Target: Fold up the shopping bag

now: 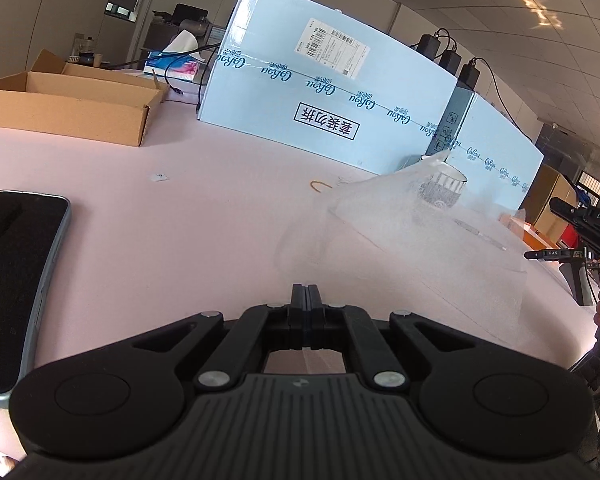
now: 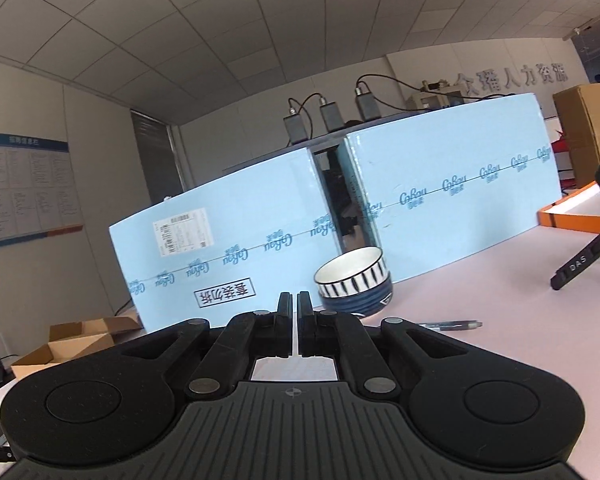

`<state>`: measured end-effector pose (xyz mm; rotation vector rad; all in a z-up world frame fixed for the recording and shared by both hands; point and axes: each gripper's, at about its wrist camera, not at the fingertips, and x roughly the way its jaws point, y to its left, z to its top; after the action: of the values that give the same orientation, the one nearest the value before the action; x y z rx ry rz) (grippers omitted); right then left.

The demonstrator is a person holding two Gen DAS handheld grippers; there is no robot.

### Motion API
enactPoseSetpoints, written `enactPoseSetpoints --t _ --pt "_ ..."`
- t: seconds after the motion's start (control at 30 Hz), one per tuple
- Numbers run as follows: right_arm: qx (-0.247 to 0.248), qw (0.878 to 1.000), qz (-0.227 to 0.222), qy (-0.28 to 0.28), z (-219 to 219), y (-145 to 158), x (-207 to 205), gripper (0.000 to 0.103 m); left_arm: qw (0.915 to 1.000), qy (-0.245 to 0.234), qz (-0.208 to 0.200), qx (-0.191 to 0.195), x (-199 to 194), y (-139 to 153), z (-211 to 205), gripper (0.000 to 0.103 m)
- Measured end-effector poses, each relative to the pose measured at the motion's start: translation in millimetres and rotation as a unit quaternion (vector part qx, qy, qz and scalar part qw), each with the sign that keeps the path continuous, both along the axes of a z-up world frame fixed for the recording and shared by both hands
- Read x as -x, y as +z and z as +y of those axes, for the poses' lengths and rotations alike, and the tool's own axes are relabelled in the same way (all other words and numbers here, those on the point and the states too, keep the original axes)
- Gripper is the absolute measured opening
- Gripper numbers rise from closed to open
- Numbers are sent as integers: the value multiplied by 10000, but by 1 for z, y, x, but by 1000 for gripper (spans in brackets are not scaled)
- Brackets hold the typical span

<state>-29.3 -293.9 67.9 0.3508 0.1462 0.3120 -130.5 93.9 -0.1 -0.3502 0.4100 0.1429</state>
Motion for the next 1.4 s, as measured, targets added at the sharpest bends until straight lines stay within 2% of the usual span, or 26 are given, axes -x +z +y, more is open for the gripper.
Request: enactPoseSetpoints --t 0.07,0.13,0.17,0.2,0.33,0.43,0.5,0.53,0.57,0.6,0.67,0.7,0.73,0.8,0.9,0.97,1.1,1.27,1.33,1.37,1.4 --pt "-76 9998 180 93 -7 -5 1 6 9999 -64 21 -123 -9 4 -2 0" --pt "-78 9989 329 314 -7 -12 2 21 9998 -81 42 -195 -15 6 -4 1" --pt "-23 9983 372 449 -2 -15 3 37 9997 -92 51 -225 -18 6 -5 1" --pt "34 9977 382 561 3 -16 3 42 9996 -104 77 -237 -20 5 -6 1" --pt "315 9925 358 1127 27 -18 -4 42 9997 -35 160 -169 -21 1 -6 4" --pt "960 9838 343 1473 59 -15 -12 42 9997 97 136 -196 -15 2 -3 24" --pt "1503 9746 306 1631 80 -14 -14 42 9989 278 71 -358 -7 5 -1 40" --pt "1770 9692 280 1690 90 -15 -15 42 9982 369 39 -463 -3 7 -1 42" --pt "2055 9631 249 1723 97 -15 -16 44 9978 390 38 -544 -1 10 0 44" --pt "2493 9520 189 1765 108 -17 -18 46 9972 405 38 -622 1 12 1 44" --pt "3427 9209 -30 1859 128 -22 -18 47 9971 233 128 -715 -2 17 3 45" --pt "3711 9093 -112 1880 133 -25 -18 48 9970 95 180 -747 -5 19 4 45" --pt "4125 8902 -236 1920 142 -29 -18 49 9967 34 217 -776 -7 21 5 45" --pt "4658 8621 -440 1946 152 -35 -18 51 9931 -132 406 -1092 -21 25 3 45" --pt "5012 8406 -593 1965 157 -43 -25 57 9860 -258 562 -1546 -43 27 -4 48" --pt "5129 8323 -615 2010 158 -48 -31 57 9817 -375 696 -1731 -59 24 -7 49" --pt "5215 8252 -617 2081 162 -59 -40 57 9734 -493 1044 -1981 -87 13 -6 49" --pt "5247 8192 -766 2186 172 -66 -48 57 9746 -598 1146 -1830 -100 5 -2 50" --pt "5282 8141 -810 2272 177 -70 -50 54 9750 -628 1128 -1809 -102 5 -2 50" --pt "5297 8117 -831 2315 179 -71 -50 44 9755 -638 1117 -1786 -103 5 -2 50" --pt "5319 8093 -836 2346 182 -72 -51 23 9758 -625 1116 -1776 -105 5 -2 50"
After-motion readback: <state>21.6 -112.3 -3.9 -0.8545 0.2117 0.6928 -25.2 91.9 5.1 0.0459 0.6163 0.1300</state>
